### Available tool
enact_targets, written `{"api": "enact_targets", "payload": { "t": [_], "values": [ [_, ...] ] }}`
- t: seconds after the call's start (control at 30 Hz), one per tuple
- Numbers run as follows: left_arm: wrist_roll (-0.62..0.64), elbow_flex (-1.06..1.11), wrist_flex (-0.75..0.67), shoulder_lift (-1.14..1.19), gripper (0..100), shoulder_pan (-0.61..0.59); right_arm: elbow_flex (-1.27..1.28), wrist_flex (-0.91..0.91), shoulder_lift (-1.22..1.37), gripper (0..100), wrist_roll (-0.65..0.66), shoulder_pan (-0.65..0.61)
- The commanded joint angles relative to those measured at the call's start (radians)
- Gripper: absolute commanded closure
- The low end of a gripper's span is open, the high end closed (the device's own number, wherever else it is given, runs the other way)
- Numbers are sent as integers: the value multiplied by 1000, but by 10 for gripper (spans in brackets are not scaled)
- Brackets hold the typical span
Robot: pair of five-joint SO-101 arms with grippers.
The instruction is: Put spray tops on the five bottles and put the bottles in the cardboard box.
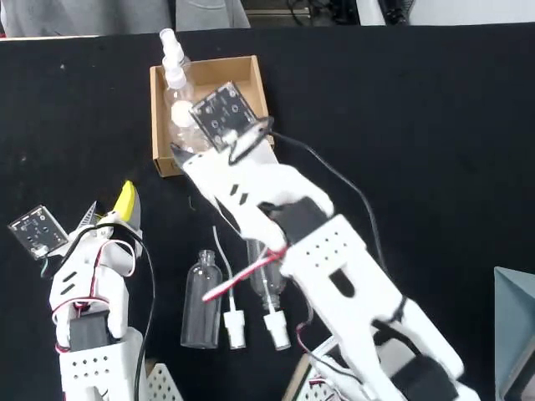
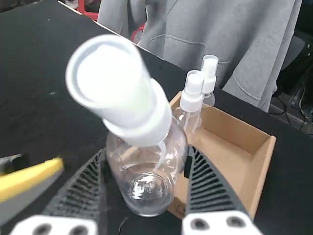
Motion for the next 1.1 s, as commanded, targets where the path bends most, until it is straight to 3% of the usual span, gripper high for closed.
{"api": "enact_targets", "payload": {
  "t": [0.0, 0.67, 1.07],
  "values": [
    [-9, 24, -18, -11, 777, -2, -122, -44, 53, 945, -12, 68],
    [-9, 24, -18, -11, 779, 1, -130, -397, 360, 945, -14, 83],
    [-9, 24, -18, -11, 780, 1, -217, -414, 496, 945, -100, 83]
  ]
}}
